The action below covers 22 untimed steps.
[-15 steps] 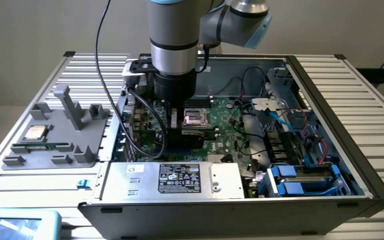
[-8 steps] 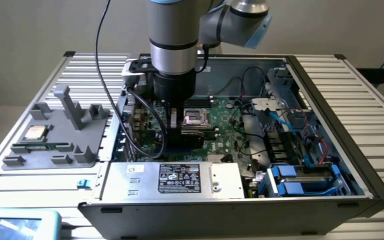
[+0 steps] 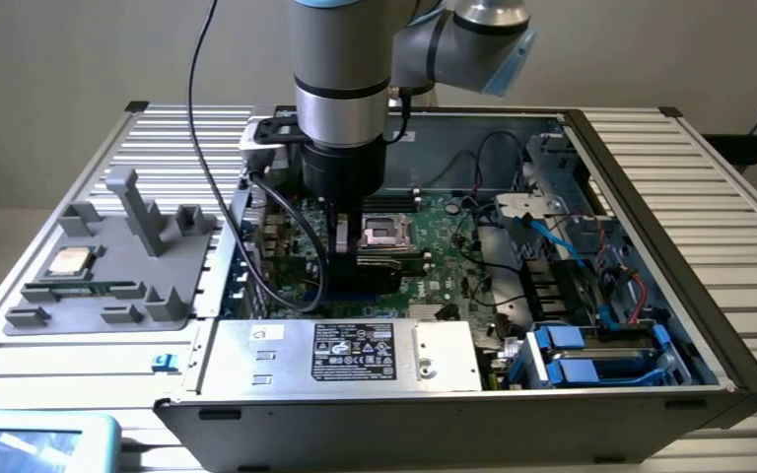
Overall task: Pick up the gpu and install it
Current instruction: 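Insert the gpu into the slot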
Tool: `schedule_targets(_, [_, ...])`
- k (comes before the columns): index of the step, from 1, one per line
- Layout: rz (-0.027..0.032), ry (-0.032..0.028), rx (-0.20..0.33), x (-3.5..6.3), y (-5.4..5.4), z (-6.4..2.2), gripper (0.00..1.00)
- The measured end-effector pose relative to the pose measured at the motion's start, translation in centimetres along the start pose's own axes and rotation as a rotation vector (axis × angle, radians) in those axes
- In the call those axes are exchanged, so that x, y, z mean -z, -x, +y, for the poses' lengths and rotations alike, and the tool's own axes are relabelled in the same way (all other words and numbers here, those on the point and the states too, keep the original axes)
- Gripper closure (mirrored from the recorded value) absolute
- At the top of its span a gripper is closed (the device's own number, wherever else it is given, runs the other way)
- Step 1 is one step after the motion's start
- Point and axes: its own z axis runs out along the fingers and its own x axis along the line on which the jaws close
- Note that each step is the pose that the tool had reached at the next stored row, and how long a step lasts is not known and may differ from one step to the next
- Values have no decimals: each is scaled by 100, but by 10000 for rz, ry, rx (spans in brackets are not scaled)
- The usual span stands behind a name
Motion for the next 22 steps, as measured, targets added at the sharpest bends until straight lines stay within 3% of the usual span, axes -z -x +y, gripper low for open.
schedule_targets(22, [-1, -23, 1, 0, -2, 10, 75])
